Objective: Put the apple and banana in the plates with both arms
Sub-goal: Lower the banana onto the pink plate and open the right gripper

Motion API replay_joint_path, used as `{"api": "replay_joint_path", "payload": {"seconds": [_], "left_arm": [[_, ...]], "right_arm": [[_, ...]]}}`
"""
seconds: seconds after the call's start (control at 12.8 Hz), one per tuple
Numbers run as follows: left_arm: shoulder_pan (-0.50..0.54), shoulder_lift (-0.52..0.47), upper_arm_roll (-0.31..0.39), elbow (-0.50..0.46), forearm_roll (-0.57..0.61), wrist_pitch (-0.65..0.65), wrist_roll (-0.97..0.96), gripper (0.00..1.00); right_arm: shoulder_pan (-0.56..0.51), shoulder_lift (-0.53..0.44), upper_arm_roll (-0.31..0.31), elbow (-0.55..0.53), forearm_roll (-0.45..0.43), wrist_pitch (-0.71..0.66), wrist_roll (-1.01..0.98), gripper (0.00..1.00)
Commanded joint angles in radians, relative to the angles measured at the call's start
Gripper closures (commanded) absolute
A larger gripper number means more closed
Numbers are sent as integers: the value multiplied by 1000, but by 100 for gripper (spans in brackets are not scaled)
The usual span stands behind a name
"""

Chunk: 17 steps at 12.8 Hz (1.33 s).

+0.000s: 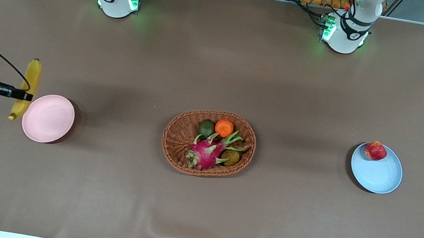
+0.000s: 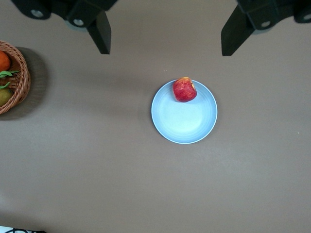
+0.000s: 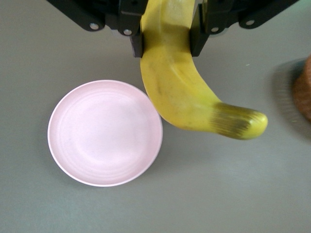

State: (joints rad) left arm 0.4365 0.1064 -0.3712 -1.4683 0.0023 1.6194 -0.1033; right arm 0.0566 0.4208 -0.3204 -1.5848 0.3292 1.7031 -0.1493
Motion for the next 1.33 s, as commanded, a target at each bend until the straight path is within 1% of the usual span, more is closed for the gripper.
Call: {"api": "replay_joint_path", "payload": {"seconds": [0.0, 0.16, 0.39, 0.63, 0.78, 0.86, 0.94, 1.02, 1.09, 1.17, 1.25], "left_arm": [[1, -5, -3, 0, 21, 4, 1, 0], [1, -4, -2, -1, 22, 4, -1, 0], [2, -2, -2, -1, 30, 4, -1, 0], [11, -4, 3, -1, 30, 2, 5, 0], [13, -4, 5, -1, 30, 2, 5, 0], [11, -5, 5, -1, 30, 0, 2, 0], [10, -11, 3, -1, 30, -6, 1, 0], [10, -14, 3, -1, 30, -13, 2, 0], [11, -19, 1, -3, 30, -27, 1, 0], [10, -20, 1, -4, 39, -44, 4, 0], [10, -31, -3, -6, 83, -47, 7, 0]], "right_arm": [[-18, 100, 15, 23, -21, 68, -27, 96], [-23, 156, 17, 25, -21, 130, -76, 93], [-29, 214, 15, 25, -21, 220, -133, 93], [-46, 259, 17, 14, -19, 231, -134, 95], [-49, 269, 18, 2, -16, 231, -134, 92], [-53, 274, 18, -4, -16, 231, -134, 86], [-54, 274, 18, -3, -16, 231, -139, 57], [-54, 273, 18, 0, -16, 231, -144, 19], [-46, 270, 18, 5, -18, 228, -142, 0], [-40, 260, 18, 8, -19, 224, -142, 0], [-35, 248, 17, 14, -21, 221, -139, 0]]}}
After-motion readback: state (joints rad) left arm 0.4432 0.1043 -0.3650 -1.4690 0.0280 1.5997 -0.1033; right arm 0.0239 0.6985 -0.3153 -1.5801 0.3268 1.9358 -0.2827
